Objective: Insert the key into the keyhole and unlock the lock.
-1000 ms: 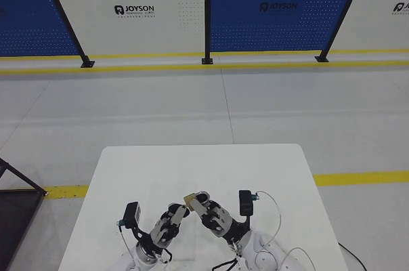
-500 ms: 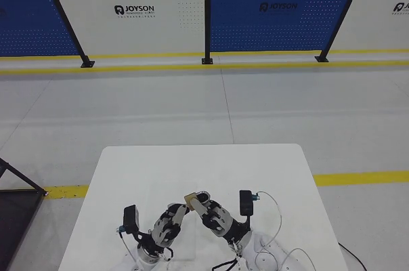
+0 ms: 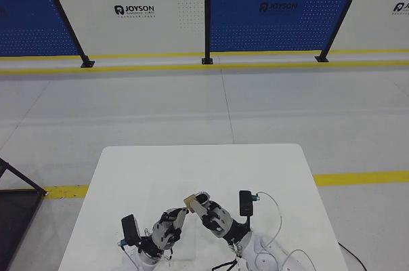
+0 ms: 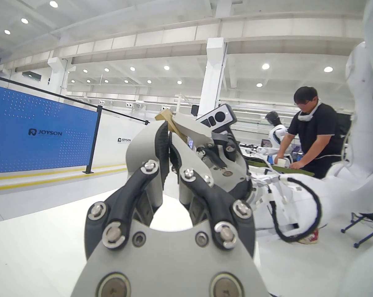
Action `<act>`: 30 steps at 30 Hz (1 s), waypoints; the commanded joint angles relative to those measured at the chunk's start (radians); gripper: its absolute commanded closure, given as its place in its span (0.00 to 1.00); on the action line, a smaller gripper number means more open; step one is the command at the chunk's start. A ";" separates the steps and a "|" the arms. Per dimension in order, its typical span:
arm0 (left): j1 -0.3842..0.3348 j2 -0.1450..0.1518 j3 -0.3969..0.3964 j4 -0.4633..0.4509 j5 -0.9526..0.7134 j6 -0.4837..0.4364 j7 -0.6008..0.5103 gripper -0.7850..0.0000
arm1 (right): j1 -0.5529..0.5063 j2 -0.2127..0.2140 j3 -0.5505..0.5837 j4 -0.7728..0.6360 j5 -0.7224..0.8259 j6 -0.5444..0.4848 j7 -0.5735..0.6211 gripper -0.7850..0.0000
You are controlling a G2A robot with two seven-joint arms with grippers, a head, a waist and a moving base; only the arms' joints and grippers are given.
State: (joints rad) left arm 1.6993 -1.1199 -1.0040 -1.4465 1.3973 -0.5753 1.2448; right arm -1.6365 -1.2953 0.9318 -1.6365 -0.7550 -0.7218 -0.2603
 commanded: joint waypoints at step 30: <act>-0.050 -0.023 0.050 0.103 0.094 0.245 0.121 0.72 | -0.013 0.006 -0.001 -0.016 -0.006 0.020 -0.008 1.00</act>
State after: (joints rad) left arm 1.6482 -1.1421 -0.9562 -1.3425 1.4992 -0.3214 1.3682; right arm -1.6496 -1.2893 0.9313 -1.6522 -0.7600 -0.7022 -0.2670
